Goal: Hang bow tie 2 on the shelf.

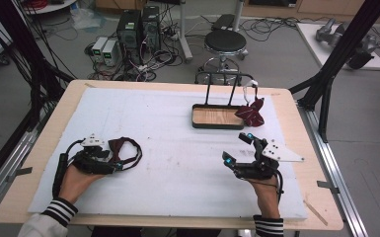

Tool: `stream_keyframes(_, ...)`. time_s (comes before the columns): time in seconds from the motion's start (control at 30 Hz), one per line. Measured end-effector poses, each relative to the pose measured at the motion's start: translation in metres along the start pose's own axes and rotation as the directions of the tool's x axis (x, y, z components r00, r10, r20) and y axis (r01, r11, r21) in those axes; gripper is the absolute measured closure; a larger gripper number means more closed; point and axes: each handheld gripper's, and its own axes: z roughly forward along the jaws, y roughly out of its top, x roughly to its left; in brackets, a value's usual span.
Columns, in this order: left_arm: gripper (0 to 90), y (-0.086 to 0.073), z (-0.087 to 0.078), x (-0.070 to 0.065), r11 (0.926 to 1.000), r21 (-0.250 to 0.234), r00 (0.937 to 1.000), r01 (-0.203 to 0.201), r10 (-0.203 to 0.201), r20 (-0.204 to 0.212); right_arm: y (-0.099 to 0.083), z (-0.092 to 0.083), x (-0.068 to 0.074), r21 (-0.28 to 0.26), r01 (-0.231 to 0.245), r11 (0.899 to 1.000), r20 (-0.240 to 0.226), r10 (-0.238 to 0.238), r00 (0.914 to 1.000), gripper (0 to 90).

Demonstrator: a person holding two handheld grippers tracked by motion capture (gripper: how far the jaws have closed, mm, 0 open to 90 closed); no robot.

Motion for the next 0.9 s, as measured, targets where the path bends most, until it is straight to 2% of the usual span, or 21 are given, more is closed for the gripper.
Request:
stream_keyframes(0.13,35.1,0.0,0.002,-0.002,0.9999,0.012,0.9998,0.005,-0.006,0.022,0.0,0.0,0.0,-0.002,-0.003,1.0,-0.001,0.003,1.0,9.6)
stream_keyframes(0.23,43.6,0.0,0.004,-0.004,0.9994,0.033,0.9988,0.0,-0.001,0.049,0.0,0.0,0.0,-0.001,-0.001,1.0,0.0,0.001,1.0,9.6)
stream_keyframes(0.5,66.5,0.0,0.002,-0.008,0.999,0.039,0.9977,-0.022,0.019,0.065,-0.001,0.001,0.001,0.01,-0.007,1.0,-0.005,0.007,1.0,9.6)
stream_keyframes(0.67,69.0,0.001,0.001,-0.009,0.9986,0.041,0.9974,-0.034,0.031,0.065,-0.001,0.001,0.001,0.01,-0.004,1.0,-0.006,0.004,1.0,9.6)
stream_keyframes(0.9,69.0,0.001,-0.003,-0.012,0.997,-0.006,0.9951,-0.078,0.078,0.062,-0.002,0.004,0.002,0.019,-0.008,1.0,-0.015,0.008,0.9999,9.6)
